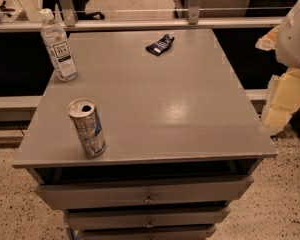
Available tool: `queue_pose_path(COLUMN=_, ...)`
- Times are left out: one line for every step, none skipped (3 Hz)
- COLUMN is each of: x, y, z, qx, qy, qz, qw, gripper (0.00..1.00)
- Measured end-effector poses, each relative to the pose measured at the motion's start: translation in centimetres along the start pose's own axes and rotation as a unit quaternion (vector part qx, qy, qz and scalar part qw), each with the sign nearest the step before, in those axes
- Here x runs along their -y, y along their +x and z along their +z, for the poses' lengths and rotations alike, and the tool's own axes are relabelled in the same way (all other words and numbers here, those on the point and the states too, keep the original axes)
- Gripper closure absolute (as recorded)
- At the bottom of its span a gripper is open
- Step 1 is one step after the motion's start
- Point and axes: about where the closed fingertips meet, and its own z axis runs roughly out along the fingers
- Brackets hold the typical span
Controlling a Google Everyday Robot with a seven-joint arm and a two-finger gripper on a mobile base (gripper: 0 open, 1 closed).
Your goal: Pick redbull can
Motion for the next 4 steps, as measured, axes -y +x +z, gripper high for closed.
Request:
queue_pose_path(x=0.0, y=0.0, z=0.0, qx=0.0, qy=0.0, qz=0.0, qw=1.0, gripper=0.0)
queue_pose_path(x=-0.7, y=-1.7, z=2.0, qx=0.04, qy=-0.026, qz=0.015, qw=0.9987, gripper=0.0)
queue_pose_path(x=-2.7, y=-6.5, z=6.2, qx=0.125, qy=-0.073, qz=0.044, qw=0.9885, gripper=0.0)
queue_pose_path(x=-4.8, y=-12.6, z=9.8, qx=0.223, qy=-0.113, qz=0.066, qw=0.9661, gripper=0.0)
